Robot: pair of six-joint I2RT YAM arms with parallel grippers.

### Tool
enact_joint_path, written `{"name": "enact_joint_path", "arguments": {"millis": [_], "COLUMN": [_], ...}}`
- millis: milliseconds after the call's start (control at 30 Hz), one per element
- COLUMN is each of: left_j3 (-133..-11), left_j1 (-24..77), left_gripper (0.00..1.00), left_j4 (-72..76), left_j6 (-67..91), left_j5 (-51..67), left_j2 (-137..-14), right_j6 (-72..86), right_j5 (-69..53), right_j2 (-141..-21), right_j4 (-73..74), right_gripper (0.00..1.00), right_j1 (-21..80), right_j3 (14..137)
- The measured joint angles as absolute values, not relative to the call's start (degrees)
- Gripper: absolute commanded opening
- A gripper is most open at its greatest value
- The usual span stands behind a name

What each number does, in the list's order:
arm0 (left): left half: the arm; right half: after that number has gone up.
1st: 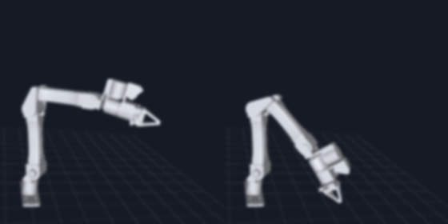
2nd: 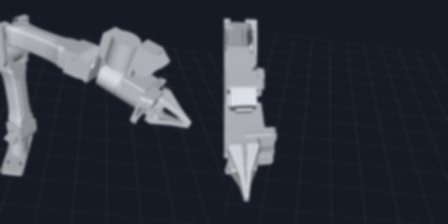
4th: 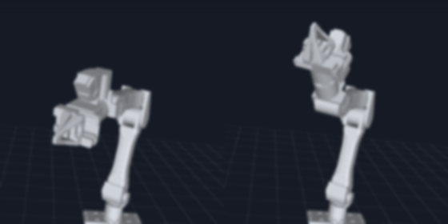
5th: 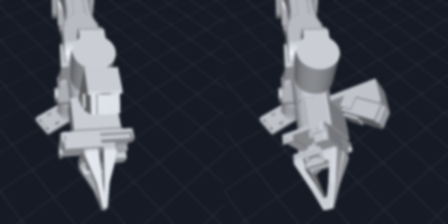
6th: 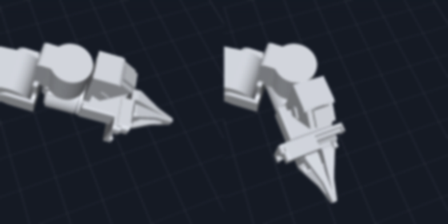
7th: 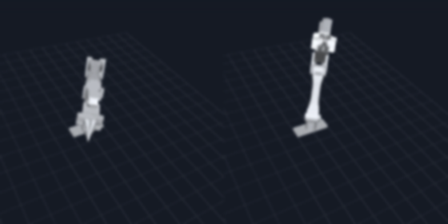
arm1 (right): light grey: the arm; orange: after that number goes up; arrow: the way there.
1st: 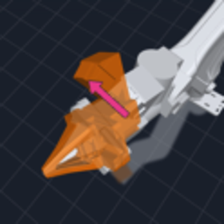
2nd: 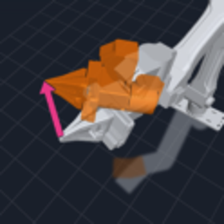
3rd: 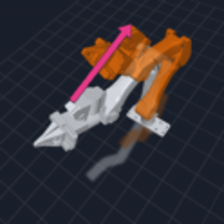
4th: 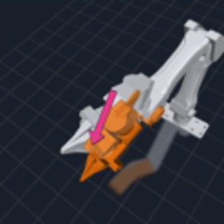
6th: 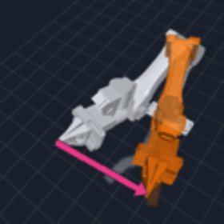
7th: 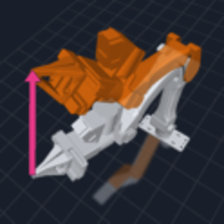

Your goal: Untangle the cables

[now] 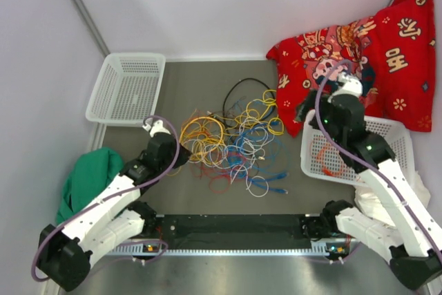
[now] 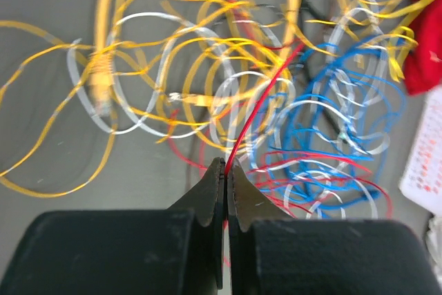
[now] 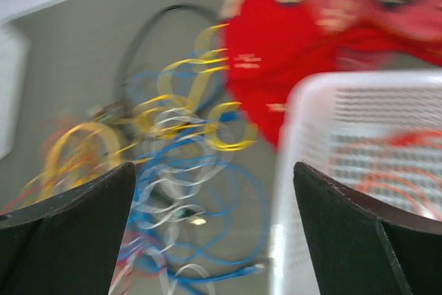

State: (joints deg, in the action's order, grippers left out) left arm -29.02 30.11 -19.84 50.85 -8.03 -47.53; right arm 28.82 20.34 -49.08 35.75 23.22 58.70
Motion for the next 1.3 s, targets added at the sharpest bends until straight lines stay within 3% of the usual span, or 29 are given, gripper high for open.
{"name": "enact_joint_path", "arguments": {"millis": [300,600,867,1033,1267,1300], "left_j3": [-36.53,-45.47,-49.1,-49.56,-49.56,-49.56], "left_j1": [30.11,30.11,30.11,30.11,30.09,30.0], "left_gripper": [0.0,0.0,0.0,0.0,0.0,0.0], "left_j4": [-16.01,-17.21,-17.12,-17.1,-16.78,-16.73], "left_j6": [44.4,34.72,32.84,33.06,33.63,33.87], "left_j5": [-0.1,1.45,0.64,1.78,2.76,2.81], "left_j2": [-47.9,-47.62,-49.01,-50.41,-49.71,-49.45], "right_j6": [25.56,28.56,25.19,23.68,23.75,23.79], "right_j5": [0.51,-13.1,-15.9,-10.83,-4.56,-4.32], "right_j2": [-64.34,-75.26,-79.77,-81.69,-88.92,-90.02], "right_j4": [24.51,12.43,6.31,0.58,-7.97,-8.78], "right_gripper": [0.91,0.89,0.86,0.83,0.59,0.44], "right_j1": [42.06,47.29,56.71,58.96,59.13,59.16], "right_j3": [61.25,62.02,65.8,65.67,65.52,65.52]}}
